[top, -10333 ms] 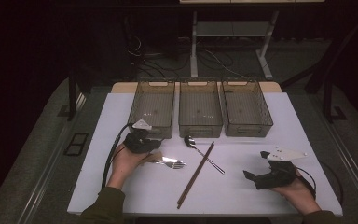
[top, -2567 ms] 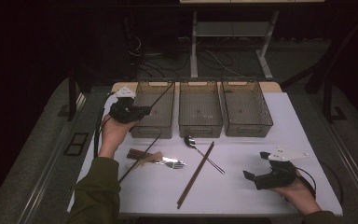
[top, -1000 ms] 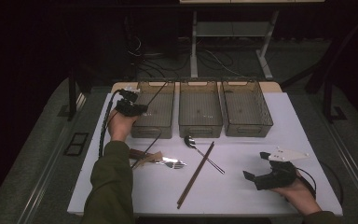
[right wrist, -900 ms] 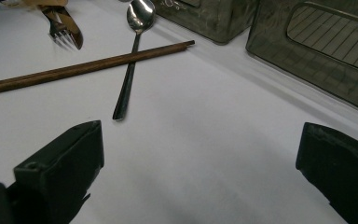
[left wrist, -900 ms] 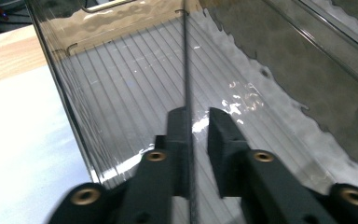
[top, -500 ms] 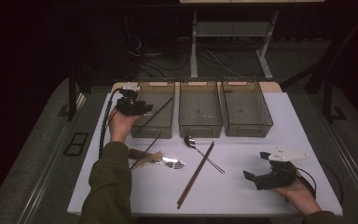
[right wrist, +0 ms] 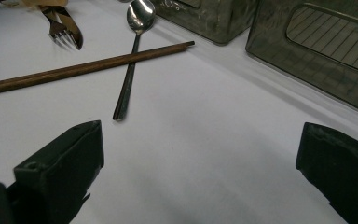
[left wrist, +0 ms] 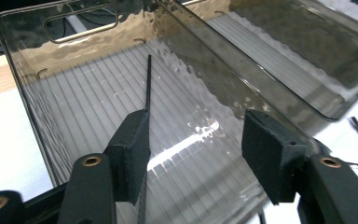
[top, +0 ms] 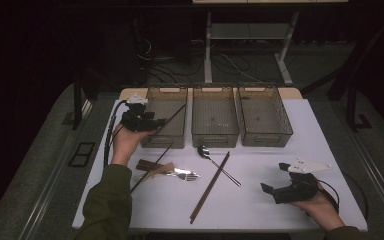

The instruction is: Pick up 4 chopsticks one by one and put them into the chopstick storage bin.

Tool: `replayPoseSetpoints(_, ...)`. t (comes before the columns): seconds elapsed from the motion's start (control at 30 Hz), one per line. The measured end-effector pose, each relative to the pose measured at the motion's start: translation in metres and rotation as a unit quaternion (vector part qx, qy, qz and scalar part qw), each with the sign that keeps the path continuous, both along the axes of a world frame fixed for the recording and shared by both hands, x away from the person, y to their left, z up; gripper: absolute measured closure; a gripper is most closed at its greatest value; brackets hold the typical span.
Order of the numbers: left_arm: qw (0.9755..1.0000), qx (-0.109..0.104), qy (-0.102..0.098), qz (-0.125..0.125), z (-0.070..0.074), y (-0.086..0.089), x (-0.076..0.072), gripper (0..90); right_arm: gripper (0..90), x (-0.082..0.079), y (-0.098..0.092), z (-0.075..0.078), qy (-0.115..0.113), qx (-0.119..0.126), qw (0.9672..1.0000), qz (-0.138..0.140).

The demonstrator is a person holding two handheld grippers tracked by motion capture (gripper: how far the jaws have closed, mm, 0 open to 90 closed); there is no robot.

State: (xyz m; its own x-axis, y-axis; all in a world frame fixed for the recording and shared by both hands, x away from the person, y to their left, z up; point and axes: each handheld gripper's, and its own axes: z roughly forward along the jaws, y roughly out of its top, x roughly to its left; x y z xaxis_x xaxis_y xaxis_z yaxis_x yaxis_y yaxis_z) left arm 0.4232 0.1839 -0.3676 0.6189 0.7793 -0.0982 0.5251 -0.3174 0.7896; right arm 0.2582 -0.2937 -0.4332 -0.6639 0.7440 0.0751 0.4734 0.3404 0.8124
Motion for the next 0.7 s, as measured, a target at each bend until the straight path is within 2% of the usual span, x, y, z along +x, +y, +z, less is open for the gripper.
replayPoseSetpoints(0.07,1.0000,0.007,-0.001,-0.002,0.000,0.001,-0.007,38.5,0.9,0.000,0.000,0.000,0.000,0.000,1.0000,0.000)
replayPoseSetpoints(0.33,0.9999,0.013,-0.008,-0.006,-0.003,0.010,-0.038,33.5,0.9,0.000,0.000,0.000,0.000,0.000,1.0000,-0.001)
replayPoseSetpoints(0.5,0.9999,0.006,-0.014,-0.003,-0.007,0.017,-0.058,32.5,1.0,0.000,0.000,0.000,0.000,-0.001,1.0000,-0.001)
replayPoseSetpoints(0.7,0.9999,-0.002,-0.012,-0.003,-0.016,0.025,-0.078,33.1,0.9,0.000,0.000,0.000,0.000,-0.001,1.0000,-0.001)
